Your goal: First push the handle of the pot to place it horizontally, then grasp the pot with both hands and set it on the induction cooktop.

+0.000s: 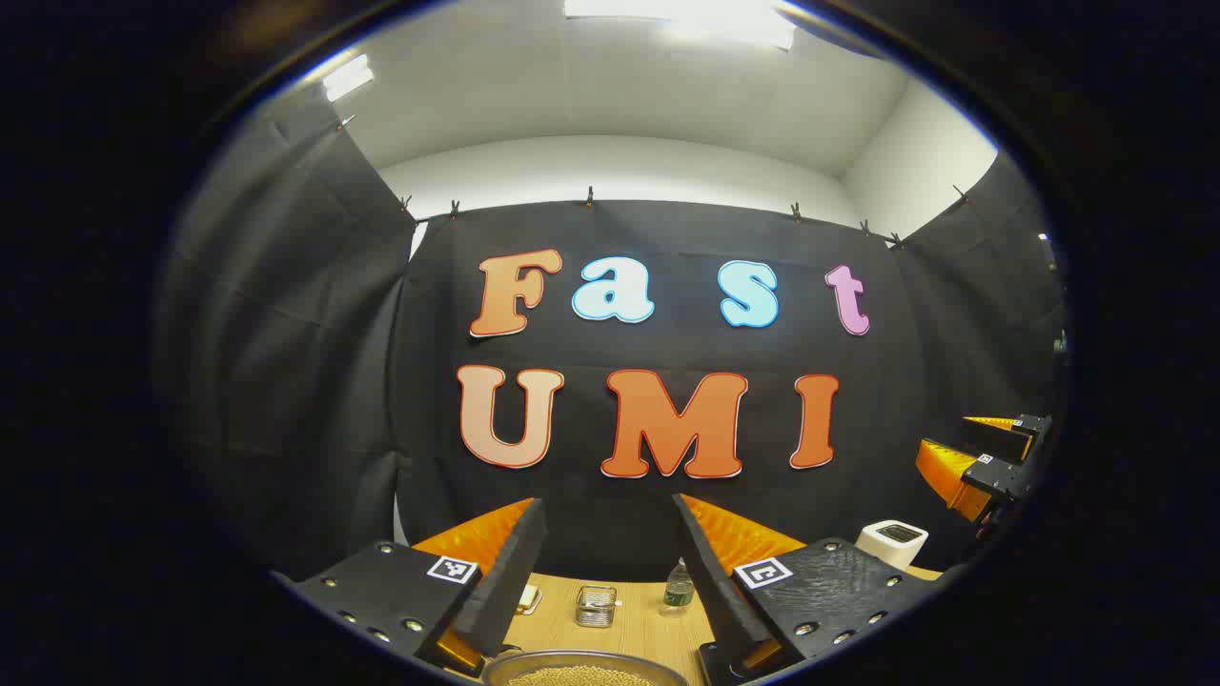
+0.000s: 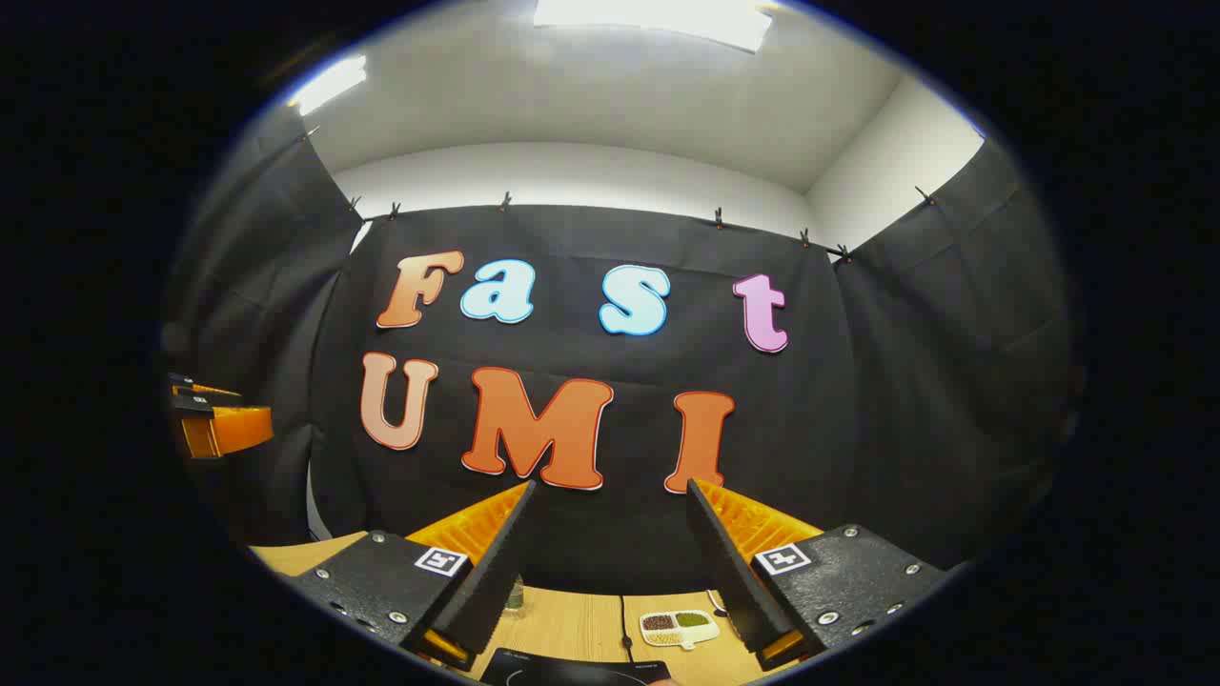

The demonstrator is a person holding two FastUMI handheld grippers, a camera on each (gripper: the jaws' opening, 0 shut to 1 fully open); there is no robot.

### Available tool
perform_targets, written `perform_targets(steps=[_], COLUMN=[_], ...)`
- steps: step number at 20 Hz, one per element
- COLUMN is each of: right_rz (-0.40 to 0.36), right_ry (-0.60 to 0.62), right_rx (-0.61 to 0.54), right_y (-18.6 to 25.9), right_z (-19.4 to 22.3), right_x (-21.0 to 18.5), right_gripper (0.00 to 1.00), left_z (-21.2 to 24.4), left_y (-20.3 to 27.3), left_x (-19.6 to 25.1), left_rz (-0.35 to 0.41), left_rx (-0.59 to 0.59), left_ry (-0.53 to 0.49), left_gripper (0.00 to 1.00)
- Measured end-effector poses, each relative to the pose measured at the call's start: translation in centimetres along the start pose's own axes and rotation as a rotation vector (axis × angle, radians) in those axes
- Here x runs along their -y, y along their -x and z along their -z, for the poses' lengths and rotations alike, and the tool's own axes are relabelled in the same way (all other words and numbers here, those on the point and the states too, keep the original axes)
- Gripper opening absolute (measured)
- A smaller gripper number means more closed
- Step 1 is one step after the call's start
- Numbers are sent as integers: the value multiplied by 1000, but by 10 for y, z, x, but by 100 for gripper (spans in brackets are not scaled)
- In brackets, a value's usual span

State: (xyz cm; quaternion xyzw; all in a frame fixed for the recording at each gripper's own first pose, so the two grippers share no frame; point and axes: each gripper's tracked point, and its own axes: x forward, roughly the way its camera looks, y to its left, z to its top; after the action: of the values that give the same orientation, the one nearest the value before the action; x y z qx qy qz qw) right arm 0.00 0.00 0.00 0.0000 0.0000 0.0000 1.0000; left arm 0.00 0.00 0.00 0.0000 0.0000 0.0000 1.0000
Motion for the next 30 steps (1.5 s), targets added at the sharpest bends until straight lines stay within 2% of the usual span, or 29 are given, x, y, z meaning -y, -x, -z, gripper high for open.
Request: perform_targets(steps=[8, 14, 18, 21, 25, 26, 28, 29, 30], right_rz=[36, 76, 94, 99, 101, 101, 104, 105, 107], right_ry=[-6, -5, -12, -12, -10, -9, -6, -7, -8], right_rx=[-17, -24, -39, -58, -72, -75, -83, -87, -91], right_y=[-5, -8, -10, -8, -7, -7, -6, -5, -5], right_z=[13, 18, 26, 34, 41, 42, 46, 47, 49], right_x=[23, 45, 55, 60, 63, 64, 66, 68, 69], right_gripper=[94, 94, 94, 94, 94, 94, 94, 94, 94], left_z=[12, 18, 32, 53, 102, 113, 144, 162, 181], left_y=[-12, -23, -26, -26, -17, -12, -5, 3, 6], left_x=[30, 49, 62, 68, 93, 96, 99, 101, 104], left_rz=[35, 67, 91, 110, 191, 195, 212, 231, 249], left_rx=[-29, -29, -72, -141, -291, -332, -426, -485, -541], left_ry=[-10, -11, 3, -17, -72, -96, -134, -149, -150], left_gripper=[82, 80, 80, 84, 48, 42, 13, 12, 6])
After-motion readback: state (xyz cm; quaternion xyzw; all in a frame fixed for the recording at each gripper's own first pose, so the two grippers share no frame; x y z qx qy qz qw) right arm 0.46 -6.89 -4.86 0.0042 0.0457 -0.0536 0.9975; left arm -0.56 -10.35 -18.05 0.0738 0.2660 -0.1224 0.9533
